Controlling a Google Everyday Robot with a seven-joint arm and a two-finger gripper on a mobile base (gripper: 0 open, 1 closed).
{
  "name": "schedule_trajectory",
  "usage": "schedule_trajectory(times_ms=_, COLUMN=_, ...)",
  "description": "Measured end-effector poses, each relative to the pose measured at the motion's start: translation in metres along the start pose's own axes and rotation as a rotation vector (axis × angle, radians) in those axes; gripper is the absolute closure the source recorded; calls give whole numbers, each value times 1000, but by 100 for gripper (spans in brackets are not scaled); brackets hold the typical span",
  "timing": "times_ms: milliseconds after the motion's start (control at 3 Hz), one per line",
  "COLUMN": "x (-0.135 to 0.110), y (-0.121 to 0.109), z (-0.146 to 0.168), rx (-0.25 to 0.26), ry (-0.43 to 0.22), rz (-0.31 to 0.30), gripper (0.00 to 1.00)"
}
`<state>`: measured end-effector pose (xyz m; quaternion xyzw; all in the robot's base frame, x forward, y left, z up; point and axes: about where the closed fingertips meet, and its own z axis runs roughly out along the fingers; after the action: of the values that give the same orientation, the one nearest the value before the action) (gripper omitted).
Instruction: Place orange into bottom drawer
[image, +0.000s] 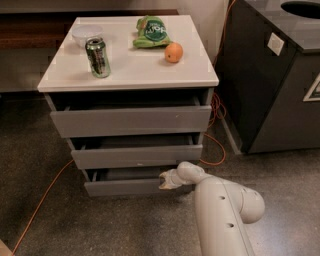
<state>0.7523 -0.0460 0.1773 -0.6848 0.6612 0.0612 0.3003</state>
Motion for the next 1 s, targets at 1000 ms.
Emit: schedule_trajectory(times_ms=1000, x=-1, y=51, z=-9, rx=-8, ry=-31, rz=27, gripper=100)
